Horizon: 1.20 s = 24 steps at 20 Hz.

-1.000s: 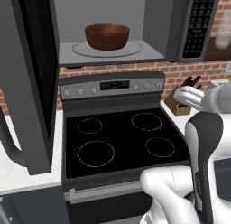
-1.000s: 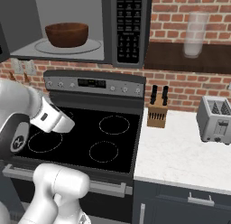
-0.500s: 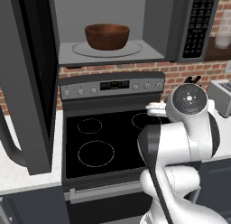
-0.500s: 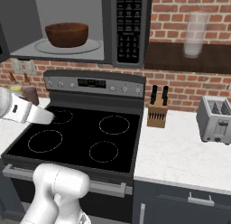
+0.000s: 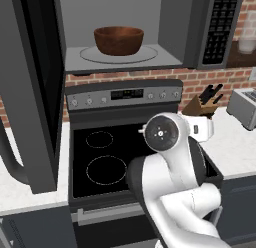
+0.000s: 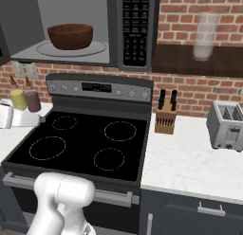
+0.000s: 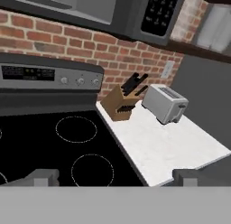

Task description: Open the microwave, place the bowl with waffle inside the microwave, then close the microwave door and turn it on.

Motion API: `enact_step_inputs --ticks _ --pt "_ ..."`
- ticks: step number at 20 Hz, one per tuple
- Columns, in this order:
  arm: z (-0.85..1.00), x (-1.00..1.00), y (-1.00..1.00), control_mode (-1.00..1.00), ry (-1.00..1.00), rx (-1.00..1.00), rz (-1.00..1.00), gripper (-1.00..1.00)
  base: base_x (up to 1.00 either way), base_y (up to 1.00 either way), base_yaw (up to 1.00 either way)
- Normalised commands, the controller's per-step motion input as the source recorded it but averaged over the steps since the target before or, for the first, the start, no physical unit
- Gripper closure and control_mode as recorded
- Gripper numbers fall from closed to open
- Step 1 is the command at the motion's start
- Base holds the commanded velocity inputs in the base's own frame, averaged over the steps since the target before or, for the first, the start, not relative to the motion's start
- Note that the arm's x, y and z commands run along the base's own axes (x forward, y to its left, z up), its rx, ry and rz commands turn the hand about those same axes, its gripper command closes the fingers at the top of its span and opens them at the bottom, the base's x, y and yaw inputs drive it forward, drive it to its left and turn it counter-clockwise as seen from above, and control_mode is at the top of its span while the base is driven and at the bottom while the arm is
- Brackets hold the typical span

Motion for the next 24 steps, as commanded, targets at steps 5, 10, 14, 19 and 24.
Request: enact_step_inputs --ticks 5,10,14,19,24 --pt "-0.16 0.03 0.30 -1.00 -0.22 -0.12 0.00 -1.00 0.00 0.00 0.00" --pt "-0.11 0.00 0.45 -1.00 -0.33 -0.06 0.00 -1.00 0.00 0.00 0.00" --pt "-0.14 0.00 0.47 -1.00 -0.44 0.00 0.00 -1.00 0.00 0.00 0.00" --pt "-0.12 0.00 0.46 -1.00 -0.46 0.00 0.00 -1.00 0.00 0.00 0.00" --pt "-0.08 0.00 0.39 -1.00 -0.45 0.00 0.00 -1.00 0.00 0.00 0.00"
